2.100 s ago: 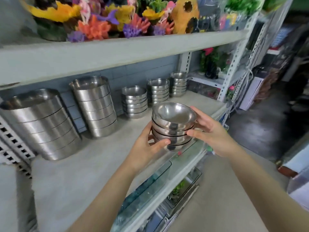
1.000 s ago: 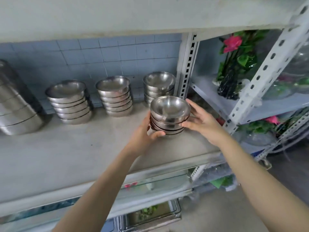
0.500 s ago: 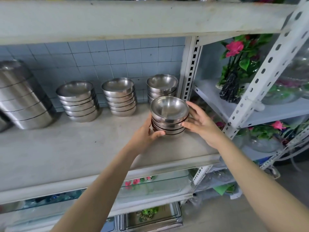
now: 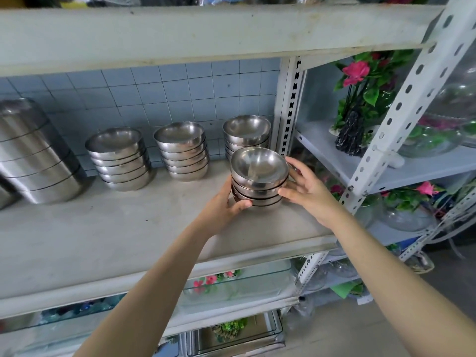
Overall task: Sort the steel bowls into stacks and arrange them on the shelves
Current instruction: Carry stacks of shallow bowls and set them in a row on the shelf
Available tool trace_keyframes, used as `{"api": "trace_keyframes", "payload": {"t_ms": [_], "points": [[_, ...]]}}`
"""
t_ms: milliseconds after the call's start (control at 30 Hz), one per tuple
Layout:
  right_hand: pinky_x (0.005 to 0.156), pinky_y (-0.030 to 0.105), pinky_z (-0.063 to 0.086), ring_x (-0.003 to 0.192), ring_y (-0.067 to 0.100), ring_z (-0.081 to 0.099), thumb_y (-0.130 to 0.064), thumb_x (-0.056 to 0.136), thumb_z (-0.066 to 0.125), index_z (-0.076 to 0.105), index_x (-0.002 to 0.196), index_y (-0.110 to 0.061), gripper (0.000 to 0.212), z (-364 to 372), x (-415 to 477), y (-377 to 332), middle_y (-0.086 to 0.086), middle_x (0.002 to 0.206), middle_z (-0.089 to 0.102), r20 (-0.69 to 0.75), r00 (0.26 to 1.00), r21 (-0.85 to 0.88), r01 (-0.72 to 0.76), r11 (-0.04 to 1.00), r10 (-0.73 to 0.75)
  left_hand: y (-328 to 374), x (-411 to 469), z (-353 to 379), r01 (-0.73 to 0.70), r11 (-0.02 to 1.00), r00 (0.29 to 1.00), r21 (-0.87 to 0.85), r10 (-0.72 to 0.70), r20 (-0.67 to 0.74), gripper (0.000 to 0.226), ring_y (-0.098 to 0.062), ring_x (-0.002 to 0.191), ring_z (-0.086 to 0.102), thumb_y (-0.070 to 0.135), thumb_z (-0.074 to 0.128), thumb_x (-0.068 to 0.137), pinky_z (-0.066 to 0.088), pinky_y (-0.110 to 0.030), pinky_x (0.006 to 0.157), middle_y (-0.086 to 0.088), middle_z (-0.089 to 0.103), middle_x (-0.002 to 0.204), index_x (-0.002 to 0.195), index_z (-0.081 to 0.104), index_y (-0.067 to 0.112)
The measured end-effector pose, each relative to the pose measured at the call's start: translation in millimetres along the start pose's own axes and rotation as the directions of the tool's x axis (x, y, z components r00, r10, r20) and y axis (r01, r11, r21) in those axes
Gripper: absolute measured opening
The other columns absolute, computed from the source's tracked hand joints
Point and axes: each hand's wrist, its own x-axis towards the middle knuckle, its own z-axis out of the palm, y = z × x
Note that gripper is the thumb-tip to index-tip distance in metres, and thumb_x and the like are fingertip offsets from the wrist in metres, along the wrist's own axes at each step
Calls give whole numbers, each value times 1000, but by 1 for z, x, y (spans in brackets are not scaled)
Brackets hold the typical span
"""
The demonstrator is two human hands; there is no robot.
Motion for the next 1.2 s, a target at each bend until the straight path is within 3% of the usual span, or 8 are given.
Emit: {"api": "trace_keyframes", "payload": {"t_ms": [167,233,300,467,667,800,1000,1200], "points": [[121,39,27,142,3,37,-41,63,87,30,150,-43,104,-9,4,-9,-6,156,42,18,998,-136,-59,989,63,-2,0,-7,-10,1000,999,-22,11,37,107,-15,144,32,71,70,70,31,-48,116,13,34,155,152,8,41],[121,36,21,145,-1,27,-61,54,87,19,155,-45,123,-13,11,-18,-14,161,29,33,997,-275,-62,960,74,1,-1,-9,-24,1000,1000,-10,24,14,110,-5,146,23,62,74,73,25,-36,118,15,27,158,154,3,39],[121,37,19,147,-2,22,-68,51,85,14,155,-47,128,-13,19,-27,-22,162,22,56,996,-356,-48,933,72,4,1,-7,-76,997,997,-28,75,-32,95,5,137,33,46,75,79,30,-19,111,18,39,149,153,16,31],[123,39,21,142,-4,29,-65,52,84,20,156,-42,123,-10,27,-37,-31,152,36,93,994,-402,-10,916,51,10,3,-2,-103,984,987,-146,83,-134,73,-8,123,54,35,78,77,40,-42,111,11,61,127,140,42,22],[122,40,24,142,-1,27,-58,51,86,13,158,-39,131,-11,27,-40,-15,164,22,92,993,-413,-31,910,76,13,4,0,-129,976,986,-175,107,-131,72,-9,122,55,25,77,78,43,-31,104,7,61,128,140,41,19],[122,42,27,143,-2,33,-71,45,85,21,156,-41,131,-14,28,-40,-21,157,34,82,994,-436,-34,899,78,13,6,-2,-147,970,987,-195,130,-97,75,-14,128,52,18,77,81,41,-41,109,3,57,135,144,37,19],[118,39,34,140,4,41,-70,47,84,27,155,-37,126,-16,30,-43,-22,156,36,78,996,-455,8,891,31,11,5,0,-110,980,990,-165,93,-107,84,-3,130,47,25,79,81,39,-34,109,11,51,141,149,29,27],[122,39,26,145,-3,28,-73,50,83,25,154,-45,122,-14,25,-30,-29,157,28,78,996,-439,4,899,33,12,4,1,-113,979,990,-168,95,-108,85,-6,129,48,34,79,76,40,-36,109,11,53,138,147,33,28]]}}
